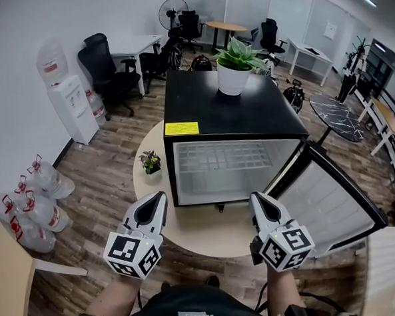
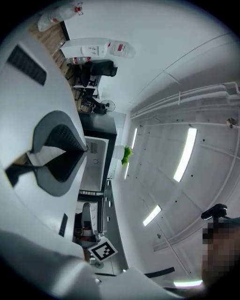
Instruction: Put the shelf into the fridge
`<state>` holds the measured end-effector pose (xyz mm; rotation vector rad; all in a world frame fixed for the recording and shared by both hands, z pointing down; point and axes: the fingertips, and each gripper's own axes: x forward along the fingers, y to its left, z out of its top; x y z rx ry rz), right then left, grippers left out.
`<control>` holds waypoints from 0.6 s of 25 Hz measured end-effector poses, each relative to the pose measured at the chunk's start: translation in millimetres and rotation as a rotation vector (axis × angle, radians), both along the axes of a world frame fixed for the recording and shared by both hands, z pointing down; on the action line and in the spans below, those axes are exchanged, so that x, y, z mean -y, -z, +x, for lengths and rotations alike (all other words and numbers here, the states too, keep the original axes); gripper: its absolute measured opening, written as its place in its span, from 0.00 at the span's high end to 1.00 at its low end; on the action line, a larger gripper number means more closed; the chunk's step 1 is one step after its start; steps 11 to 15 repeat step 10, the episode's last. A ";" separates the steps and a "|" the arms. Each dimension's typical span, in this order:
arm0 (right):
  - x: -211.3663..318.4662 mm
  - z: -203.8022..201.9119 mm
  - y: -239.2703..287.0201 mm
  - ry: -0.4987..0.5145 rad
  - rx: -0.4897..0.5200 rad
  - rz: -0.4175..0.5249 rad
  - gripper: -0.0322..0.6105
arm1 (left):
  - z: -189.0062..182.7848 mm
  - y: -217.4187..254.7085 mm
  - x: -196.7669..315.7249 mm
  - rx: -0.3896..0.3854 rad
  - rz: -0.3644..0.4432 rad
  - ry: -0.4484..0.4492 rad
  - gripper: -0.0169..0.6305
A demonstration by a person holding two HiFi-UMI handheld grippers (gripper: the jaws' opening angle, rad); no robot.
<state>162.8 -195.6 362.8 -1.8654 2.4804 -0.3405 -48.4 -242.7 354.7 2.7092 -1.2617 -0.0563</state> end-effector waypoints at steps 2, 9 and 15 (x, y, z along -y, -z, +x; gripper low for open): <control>0.2 1.2 0.2 -0.006 -0.003 -0.002 0.94 | -3.0 0.9 1.1 -0.012 -0.009 0.016 0.97; -1.4 2.8 -0.1 -0.012 -0.004 0.001 0.94 | -0.1 1.6 -2.7 0.001 -0.002 0.007 0.97; -1.7 2.9 0.2 -0.012 -0.005 0.003 0.94 | -0.2 2.0 -3.3 -0.004 -0.003 0.008 0.97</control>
